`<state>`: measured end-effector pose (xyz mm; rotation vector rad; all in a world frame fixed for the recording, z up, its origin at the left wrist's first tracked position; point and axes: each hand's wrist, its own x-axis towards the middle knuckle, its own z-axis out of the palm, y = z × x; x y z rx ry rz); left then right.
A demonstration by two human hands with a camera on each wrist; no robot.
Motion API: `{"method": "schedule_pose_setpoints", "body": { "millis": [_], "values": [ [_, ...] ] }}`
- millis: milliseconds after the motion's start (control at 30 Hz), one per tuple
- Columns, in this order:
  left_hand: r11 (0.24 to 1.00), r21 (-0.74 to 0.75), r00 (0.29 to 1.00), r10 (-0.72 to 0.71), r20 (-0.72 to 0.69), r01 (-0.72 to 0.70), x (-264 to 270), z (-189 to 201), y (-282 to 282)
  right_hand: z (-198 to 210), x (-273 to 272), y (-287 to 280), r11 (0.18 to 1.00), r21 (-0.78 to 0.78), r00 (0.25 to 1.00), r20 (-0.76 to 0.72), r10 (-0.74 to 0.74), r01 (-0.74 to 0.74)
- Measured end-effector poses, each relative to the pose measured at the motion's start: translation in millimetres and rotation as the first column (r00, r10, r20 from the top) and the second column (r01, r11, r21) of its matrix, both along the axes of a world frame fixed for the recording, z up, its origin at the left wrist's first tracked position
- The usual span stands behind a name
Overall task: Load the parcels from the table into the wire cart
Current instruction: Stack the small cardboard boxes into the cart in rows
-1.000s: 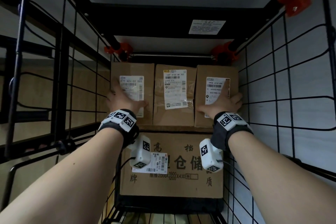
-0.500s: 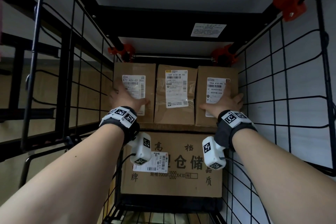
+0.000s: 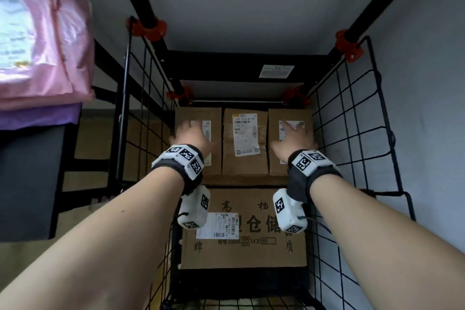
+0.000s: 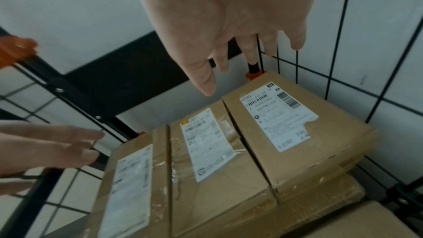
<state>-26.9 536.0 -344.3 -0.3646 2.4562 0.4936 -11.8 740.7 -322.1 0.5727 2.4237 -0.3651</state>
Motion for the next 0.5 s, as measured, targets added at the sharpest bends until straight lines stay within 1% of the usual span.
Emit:
{"method": "schedule_pose_setpoints", "body": {
  "millis": [133,267,400,500],
  "values": [
    [0.977,-0.007,0.976,-0.212,-0.046,0.212,6,44,-3,46,15,-23,0.999,0.000,0.998,-0.040,0.054,-0.055],
    [0.925,-0.033,0.915,-0.380,-0.135,0.379,16,95,-6,90,39,-46,0.996,0.027,0.994,-0.074,0.083,-0.082],
    [0.877,-0.089,0.858,-0.480,-0.186,0.472,30,141,-7,130,56,-64,0.997,0.026,0.994,-0.086,0.073,-0.071],
    [0.854,-0.120,0.825,-0.521,-0.220,0.507,44,173,-9,163,66,-77,0.997,0.030,0.989,-0.126,0.071,-0.068]
  ]
}}
